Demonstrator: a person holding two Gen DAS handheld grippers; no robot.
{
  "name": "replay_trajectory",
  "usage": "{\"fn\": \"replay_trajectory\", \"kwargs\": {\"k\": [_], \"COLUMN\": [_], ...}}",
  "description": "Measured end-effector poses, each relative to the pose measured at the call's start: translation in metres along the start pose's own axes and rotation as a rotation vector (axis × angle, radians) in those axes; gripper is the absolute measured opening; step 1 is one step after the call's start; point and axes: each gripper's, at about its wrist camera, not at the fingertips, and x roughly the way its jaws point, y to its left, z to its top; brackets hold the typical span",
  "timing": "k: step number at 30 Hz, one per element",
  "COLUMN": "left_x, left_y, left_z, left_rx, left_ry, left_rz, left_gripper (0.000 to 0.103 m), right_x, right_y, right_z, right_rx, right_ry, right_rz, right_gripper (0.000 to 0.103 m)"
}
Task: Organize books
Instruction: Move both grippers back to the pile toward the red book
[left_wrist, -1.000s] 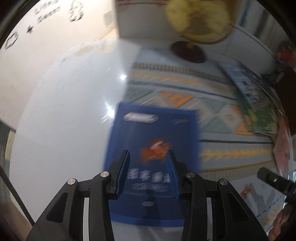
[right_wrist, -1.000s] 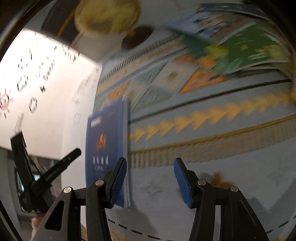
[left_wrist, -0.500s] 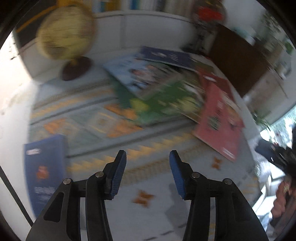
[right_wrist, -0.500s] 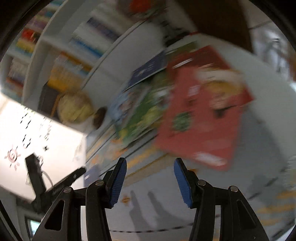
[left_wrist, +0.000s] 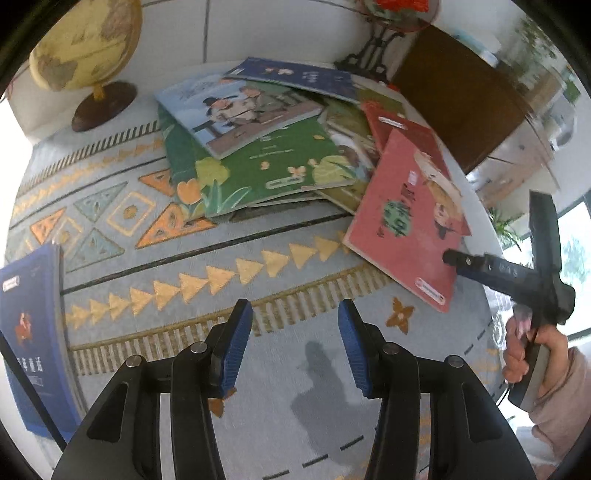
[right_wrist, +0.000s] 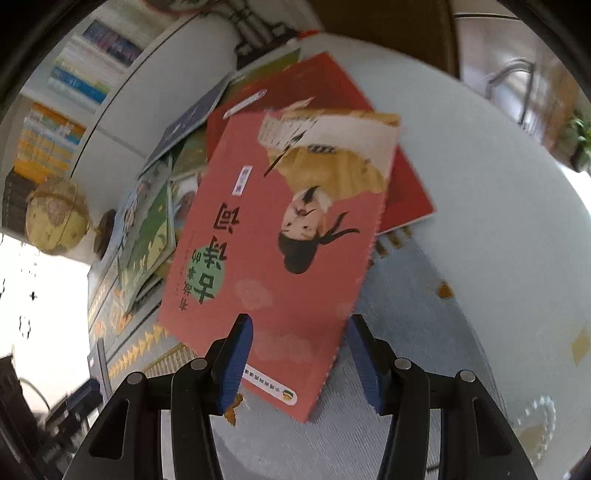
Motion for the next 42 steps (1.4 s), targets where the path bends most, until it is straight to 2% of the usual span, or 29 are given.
{"fn": "replay_trajectory", "kwargs": {"k": [3,6,10,12,14,16,19,21,23,25,28,34,35,36,38,40,42], "left_x": [0.009,0.012,0.01,0.01,0.009,0.008,0.005,0.007,0.012,0.019,0.035,0.065,0.068,0.066,0.071,0.072,0.071], "left_y": [0.013,0.023,0.034,0.039,0.043,0.048,0.056,0.054,0.05,0.044,0.024,-0.028,-0.036,-0.043,-0.05,-0.055,-0.055], "left_z": [0.002,0.003,0.0,-0.004,-0.009,-0.016,-0.024,-0.027,-0.028,-0.029,-0.03,-0.036,-0.037,-0.036,-0.034,-0.031,-0.031], "left_rx": [-0.047,-0.087,-0.117,-0.132,-0.147,-0.167,-0.219,-0.214,-0.214,-0.232,-0.225,-0.101,-0.082,-0.056,-0.043,-0.046,-0.061], "left_ry": [0.02,0.024,0.014,0.011,0.012,0.015,0.012,0.018,0.04,0.059,0.099,0.195,0.205,0.173,0.191,0.191,0.182], "left_rz": [0.005,0.008,0.027,0.039,0.055,0.053,0.02,0.007,-0.028,-0.07,-0.138,-0.189,-0.192,-0.185,-0.205,-0.219,-0.226], "left_gripper": [0.046,0.046,0.046,0.046,0.046,0.046,0.046,0.046,0.046,0.046,0.046,0.046,0.049,0.053,0.056,0.067,0.068], "right_x": [0.002,0.012,0.029,0.043,0.055,0.051,0.031,0.025,0.02,0.019,0.025,0.062,0.067,0.068,0.075,0.079,0.081], "right_y": [0.004,0.016,0.061,0.095,0.136,0.165,0.183,0.176,0.162,0.148,0.134,0.135,0.135,0.135,0.138,0.137,0.14], "right_z": [0.001,-0.001,-0.021,-0.034,-0.05,-0.058,-0.053,-0.035,-0.006,0.02,0.058,0.093,0.096,0.097,0.096,0.093,0.083], "right_rx": [-0.011,-0.025,-0.123,-0.187,-0.276,-0.379,-0.533,-0.57,-0.608,-0.605,-0.579,-0.702,-0.715,-0.735,-0.747,-0.742,-0.786], "right_ry": [0.005,0.068,0.144,0.2,0.296,0.325,0.262,0.236,0.184,0.141,0.112,0.144,0.144,0.132,0.147,0.217,0.24], "right_rz": [0.011,0.075,0.135,0.198,0.345,0.406,0.358,0.327,0.249,0.192,0.178,0.035,0.015,0.017,0.023,0.062,0.018], "right_gripper": [0.061,0.061,0.062,0.062,0.059,0.059,0.058,0.058,0.058,0.058,0.058,0.058,0.058,0.058,0.058,0.061,0.062]}}
